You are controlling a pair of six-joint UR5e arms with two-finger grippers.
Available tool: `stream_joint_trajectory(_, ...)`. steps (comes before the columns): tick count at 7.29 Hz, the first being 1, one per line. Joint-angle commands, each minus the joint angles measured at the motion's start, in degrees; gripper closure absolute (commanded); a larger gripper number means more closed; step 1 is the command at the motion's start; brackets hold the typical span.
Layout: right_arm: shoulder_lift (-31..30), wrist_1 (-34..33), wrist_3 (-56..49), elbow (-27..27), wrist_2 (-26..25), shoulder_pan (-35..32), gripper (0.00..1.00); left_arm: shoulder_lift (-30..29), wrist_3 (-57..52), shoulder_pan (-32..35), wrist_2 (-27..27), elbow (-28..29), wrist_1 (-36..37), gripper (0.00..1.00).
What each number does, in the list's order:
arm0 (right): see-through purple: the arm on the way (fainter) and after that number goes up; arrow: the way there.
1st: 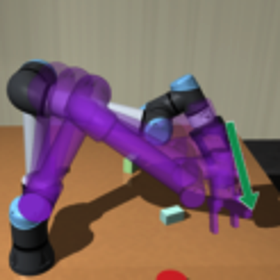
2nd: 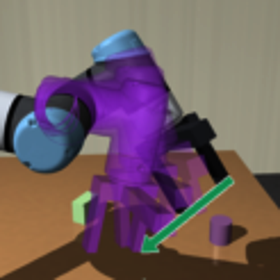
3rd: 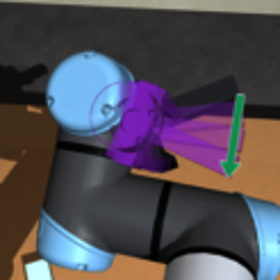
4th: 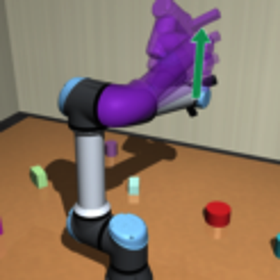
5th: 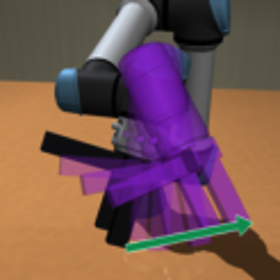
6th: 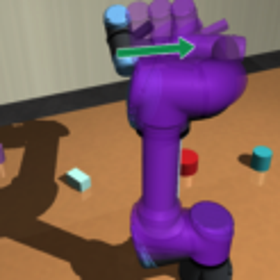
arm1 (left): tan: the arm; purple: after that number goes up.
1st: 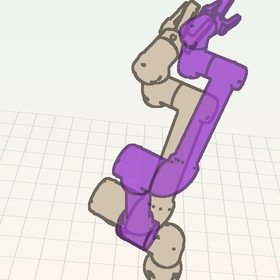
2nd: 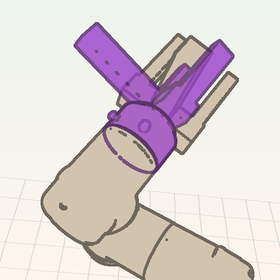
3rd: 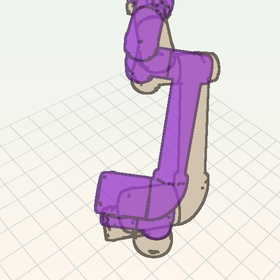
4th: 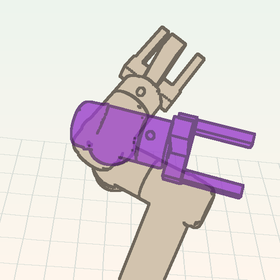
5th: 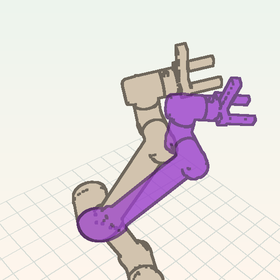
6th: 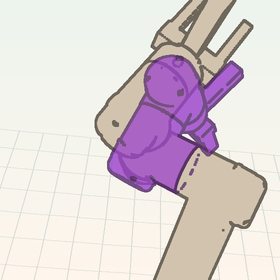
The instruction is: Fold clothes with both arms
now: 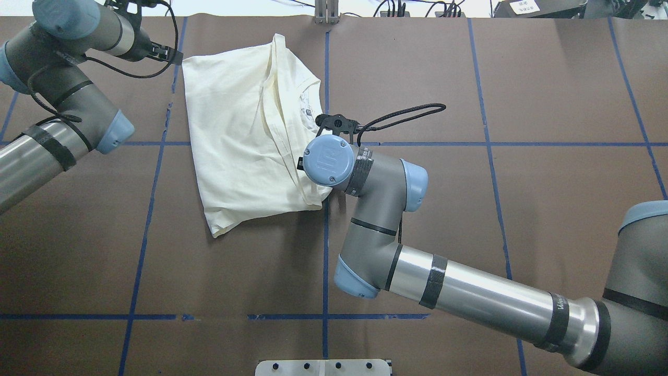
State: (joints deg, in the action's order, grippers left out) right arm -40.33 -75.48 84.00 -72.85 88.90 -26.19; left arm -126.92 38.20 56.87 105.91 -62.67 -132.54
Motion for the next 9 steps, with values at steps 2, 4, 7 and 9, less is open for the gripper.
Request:
stream_joint_trajectory(2,0.25,0.07,-0.59,-0.37,0.31,-1.22,1.0,0.09,0.12,0.0,0.0,0.0,0.0,0.0)
stream_joint_trajectory(4,0.25,0.16,-0.59,-0.63,0.49,-1.32,1.0,0.09,0.21,-0.09,0.0,0.0,0.0,0.0)
stream_joint_trajectory(7,-1.4,-0.19,-0.58,-3.59,0.83,-1.58,1.0,0.09,0.21,-0.09,0.0,0.0,0.0,0.0)
stream_joint_trajectory(9,-14.53,-0.55,0.11,-19.36,0.76,-0.62,1.0,0.09,0.12,-0.09,0.0,0.0,-0.09,0.0)
